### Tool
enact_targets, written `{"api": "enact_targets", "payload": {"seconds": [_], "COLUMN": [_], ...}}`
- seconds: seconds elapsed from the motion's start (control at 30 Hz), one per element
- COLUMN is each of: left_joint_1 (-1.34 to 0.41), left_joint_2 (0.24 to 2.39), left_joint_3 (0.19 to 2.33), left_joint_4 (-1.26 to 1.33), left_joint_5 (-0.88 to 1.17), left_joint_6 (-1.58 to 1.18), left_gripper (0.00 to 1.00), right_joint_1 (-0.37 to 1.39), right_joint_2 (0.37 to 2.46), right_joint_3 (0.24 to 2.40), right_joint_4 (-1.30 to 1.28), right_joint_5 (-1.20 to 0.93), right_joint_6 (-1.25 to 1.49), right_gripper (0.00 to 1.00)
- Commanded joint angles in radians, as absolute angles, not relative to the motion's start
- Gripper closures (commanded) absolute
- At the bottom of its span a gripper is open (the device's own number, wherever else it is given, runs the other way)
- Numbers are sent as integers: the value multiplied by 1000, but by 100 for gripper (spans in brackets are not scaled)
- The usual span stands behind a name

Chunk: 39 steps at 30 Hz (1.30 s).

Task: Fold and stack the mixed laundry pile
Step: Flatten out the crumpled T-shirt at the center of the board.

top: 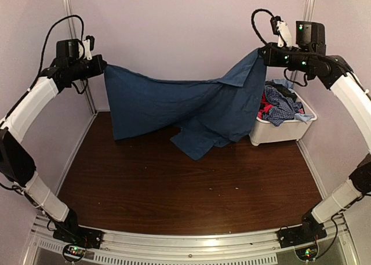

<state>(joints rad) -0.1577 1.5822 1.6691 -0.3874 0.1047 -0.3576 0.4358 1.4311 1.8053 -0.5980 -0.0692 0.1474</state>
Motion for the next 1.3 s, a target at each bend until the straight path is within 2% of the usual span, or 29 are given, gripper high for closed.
{"api": "enact_targets", "payload": {"seconds": [0.0, 0.13, 0.27, 0.63, 0.93, 1.17, 1.27], "left_joint_1": [-151, -151, -151, -152, -152, -152, -152], "left_joint_2": [1513, 1497, 1434, 1215, 1115, 1125, 1121], "left_joint_3": [1794, 1902, 1920, 1987, 2112, 2111, 1986], "left_joint_4": [-419, -473, -467, -501, -545, -608, -594], "left_joint_5": [70, 65, 94, 259, 288, 155, 76], "left_joint_6": [-342, -320, -311, -300, -351, -353, -362], "left_gripper": [100, 100, 100, 100, 100, 100, 100], "right_joint_1": [421, 420, 419, 508, 510, 509, 509], "right_joint_2": [1525, 1605, 1607, 1398, 1281, 1324, 1387], "right_joint_3": [2076, 2283, 2381, 2404, 2462, 2475, 2428], "right_joint_4": [-642, -713, -739, -742, -665, -640, -665], "right_joint_5": [6, 38, 37, -127, -240, -158, -76], "right_joint_6": [62, 17, 12, -42, 31, 16, -49], "right_gripper": [100, 100, 100, 100, 100, 100, 100]}}
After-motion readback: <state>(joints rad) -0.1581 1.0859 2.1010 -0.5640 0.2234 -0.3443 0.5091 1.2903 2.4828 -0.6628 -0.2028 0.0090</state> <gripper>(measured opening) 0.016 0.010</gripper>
